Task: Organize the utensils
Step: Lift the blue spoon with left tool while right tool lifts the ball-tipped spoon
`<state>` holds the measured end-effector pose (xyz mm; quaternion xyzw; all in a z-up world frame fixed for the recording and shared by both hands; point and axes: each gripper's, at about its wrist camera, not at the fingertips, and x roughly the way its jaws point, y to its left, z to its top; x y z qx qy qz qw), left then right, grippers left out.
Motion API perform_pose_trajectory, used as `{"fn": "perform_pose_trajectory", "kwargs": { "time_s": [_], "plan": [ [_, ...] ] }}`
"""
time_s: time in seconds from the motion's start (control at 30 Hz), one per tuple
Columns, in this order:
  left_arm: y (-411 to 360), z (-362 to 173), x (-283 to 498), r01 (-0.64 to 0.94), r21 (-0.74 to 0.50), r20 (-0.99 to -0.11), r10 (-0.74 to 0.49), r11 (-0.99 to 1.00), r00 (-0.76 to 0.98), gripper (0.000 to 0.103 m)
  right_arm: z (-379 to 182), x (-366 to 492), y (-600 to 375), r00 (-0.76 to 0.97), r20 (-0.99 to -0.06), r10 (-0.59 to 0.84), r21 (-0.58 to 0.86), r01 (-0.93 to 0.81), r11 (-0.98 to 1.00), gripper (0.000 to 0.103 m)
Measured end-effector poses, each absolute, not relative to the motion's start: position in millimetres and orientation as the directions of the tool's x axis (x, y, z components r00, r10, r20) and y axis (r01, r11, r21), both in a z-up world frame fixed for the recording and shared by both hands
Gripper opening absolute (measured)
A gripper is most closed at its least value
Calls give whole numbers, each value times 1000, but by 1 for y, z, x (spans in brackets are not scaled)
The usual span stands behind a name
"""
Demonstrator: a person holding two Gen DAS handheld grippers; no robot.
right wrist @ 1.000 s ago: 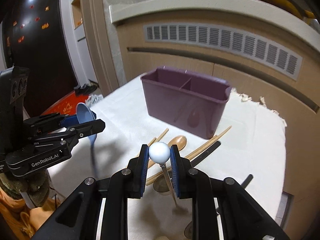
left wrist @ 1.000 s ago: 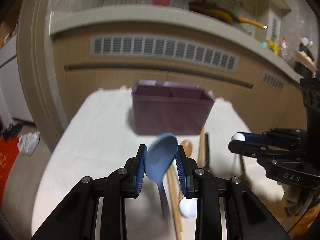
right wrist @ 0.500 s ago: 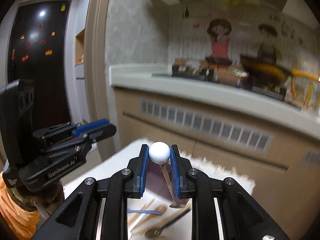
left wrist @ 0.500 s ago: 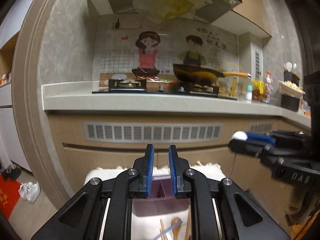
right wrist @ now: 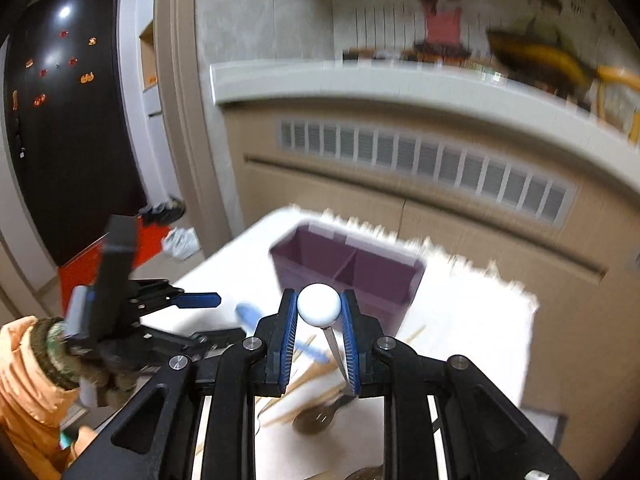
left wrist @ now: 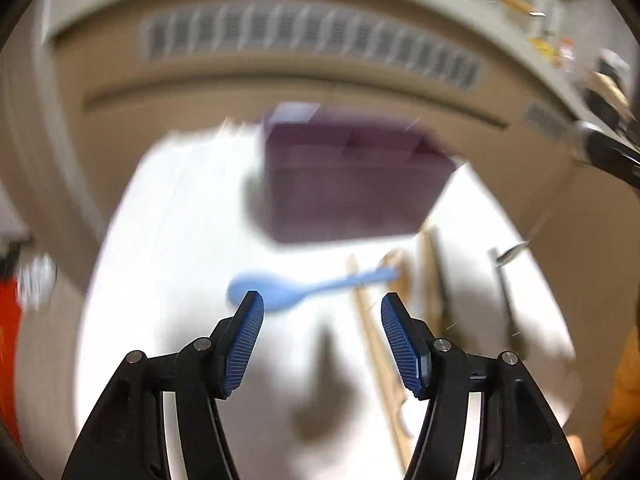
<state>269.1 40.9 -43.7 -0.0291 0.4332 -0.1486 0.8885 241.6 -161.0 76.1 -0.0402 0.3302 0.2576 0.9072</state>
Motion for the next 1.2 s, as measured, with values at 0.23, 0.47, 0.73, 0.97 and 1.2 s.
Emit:
{"fn": "perform_pose_trajectory", "kwargs": {
  "time_s": [0.23,0.47,0.73,0.97,1.2],
  "plan": [
    [57,-93,287,19,-376,-811,-338,927,477,63,39,249,-157,610,-659,439,115,-496,861,20],
    [51,-94,325,-184,-317,-831,-179,930,527,69,19,255,-157,606,-663,439,125,-488,864,20],
    [10,-104,341,-132,-16,-791,68,991,608,57,11,258,-165,612,-657,440,145,-470,870,20],
    [27,-95,310,-42,-71,-756,-26,997,654,17,13,253,-169,614,-658,435,138,-470,872,20],
    [33,-60,262,63,-114,-659,-122,992,742,12,19,247,-168,606,-662,441,142,-477,867,20]
  ]
}}
